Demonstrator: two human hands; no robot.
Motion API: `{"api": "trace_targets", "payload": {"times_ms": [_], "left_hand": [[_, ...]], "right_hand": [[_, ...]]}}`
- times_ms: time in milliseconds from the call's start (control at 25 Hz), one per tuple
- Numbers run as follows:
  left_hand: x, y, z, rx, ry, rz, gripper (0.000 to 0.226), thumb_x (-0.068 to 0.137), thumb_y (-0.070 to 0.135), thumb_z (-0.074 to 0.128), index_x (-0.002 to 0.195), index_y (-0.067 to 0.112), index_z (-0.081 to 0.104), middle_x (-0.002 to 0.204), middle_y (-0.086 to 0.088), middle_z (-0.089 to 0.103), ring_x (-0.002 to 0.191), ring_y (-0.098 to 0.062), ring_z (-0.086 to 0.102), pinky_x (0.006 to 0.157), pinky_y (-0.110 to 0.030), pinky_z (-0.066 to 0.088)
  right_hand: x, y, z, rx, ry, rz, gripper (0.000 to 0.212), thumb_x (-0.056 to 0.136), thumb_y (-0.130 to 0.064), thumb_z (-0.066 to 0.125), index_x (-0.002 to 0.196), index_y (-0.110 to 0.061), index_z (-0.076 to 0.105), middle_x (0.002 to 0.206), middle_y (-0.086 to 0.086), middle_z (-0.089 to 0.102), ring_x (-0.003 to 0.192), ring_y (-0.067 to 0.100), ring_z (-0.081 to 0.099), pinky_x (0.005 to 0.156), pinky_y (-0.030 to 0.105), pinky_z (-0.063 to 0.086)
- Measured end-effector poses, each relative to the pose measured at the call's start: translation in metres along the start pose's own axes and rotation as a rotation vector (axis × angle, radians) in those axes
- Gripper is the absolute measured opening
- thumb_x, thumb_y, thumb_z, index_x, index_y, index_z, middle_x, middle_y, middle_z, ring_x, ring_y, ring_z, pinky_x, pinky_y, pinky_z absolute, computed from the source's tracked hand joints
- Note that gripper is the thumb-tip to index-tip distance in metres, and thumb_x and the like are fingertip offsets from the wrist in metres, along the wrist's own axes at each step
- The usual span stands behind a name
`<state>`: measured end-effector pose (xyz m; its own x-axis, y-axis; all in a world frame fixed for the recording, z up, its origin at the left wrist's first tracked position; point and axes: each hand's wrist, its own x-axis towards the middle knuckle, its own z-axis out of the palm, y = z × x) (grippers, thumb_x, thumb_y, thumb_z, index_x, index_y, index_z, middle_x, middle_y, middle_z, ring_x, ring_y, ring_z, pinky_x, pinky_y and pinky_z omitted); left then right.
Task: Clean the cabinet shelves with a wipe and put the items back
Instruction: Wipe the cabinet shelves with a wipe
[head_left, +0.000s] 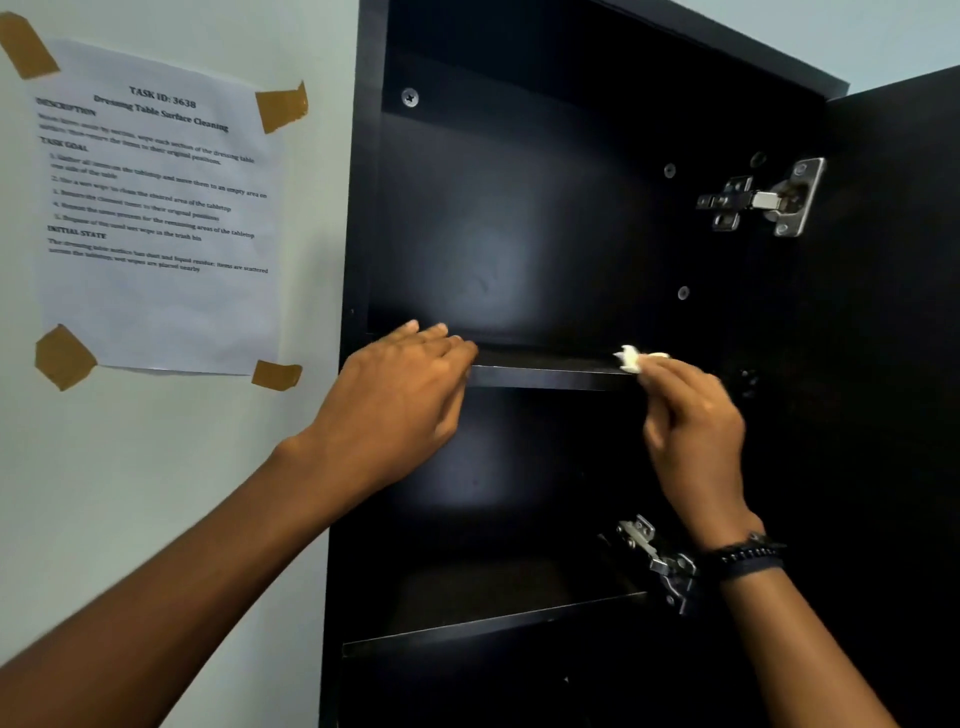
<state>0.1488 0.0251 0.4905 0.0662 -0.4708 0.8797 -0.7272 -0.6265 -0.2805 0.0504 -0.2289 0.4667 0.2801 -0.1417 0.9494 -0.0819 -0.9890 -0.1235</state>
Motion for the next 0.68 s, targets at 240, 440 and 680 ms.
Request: {"api": "trace_targets", "payload": {"times_ms": [240,440,680], "left_hand": [[0.0,0.004,0.005,-0.052,-0.024,-0.072,0.02,0.082,0.021,0.059,0.092,0.011,0.073,0.084,-0.006,0.075,0.076,-0.025,0.072,0.071,-0.036,0.059],[0.001,0.004,0.005,-0.071,-0.053,-0.083,0.027,0.082,0.022,0.055,0.098,0.01,0.073,0.091,-0.006,0.075,0.083,-0.024,0.073,0.077,-0.037,0.057],[0.0,0.006,0.003,-0.079,-0.077,-0.099,0.03,0.083,0.023,0.053,0.1,0.007,0.072,0.093,-0.01,0.074,0.084,-0.028,0.072,0.076,-0.041,0.057]], "right_hand": [[-0.001,-0.014,0.004,-0.069,-0.011,0.092,0.047,0.071,0.017,0.053,0.112,-0.002,0.066,0.111,0.011,0.065,0.1,0.032,0.057,0.09,0.013,0.032],[0.026,-0.064,-0.001,0.056,-0.365,-0.197,0.049,0.077,-0.003,0.041,0.12,-0.013,0.064,0.117,0.001,0.066,0.109,0.02,0.058,0.097,0.02,0.039],[0.083,-0.03,-0.008,-0.216,-0.763,0.036,0.033,0.087,-0.015,0.043,0.111,-0.01,0.065,0.11,0.021,0.066,0.103,0.04,0.06,0.084,0.032,0.049]]}}
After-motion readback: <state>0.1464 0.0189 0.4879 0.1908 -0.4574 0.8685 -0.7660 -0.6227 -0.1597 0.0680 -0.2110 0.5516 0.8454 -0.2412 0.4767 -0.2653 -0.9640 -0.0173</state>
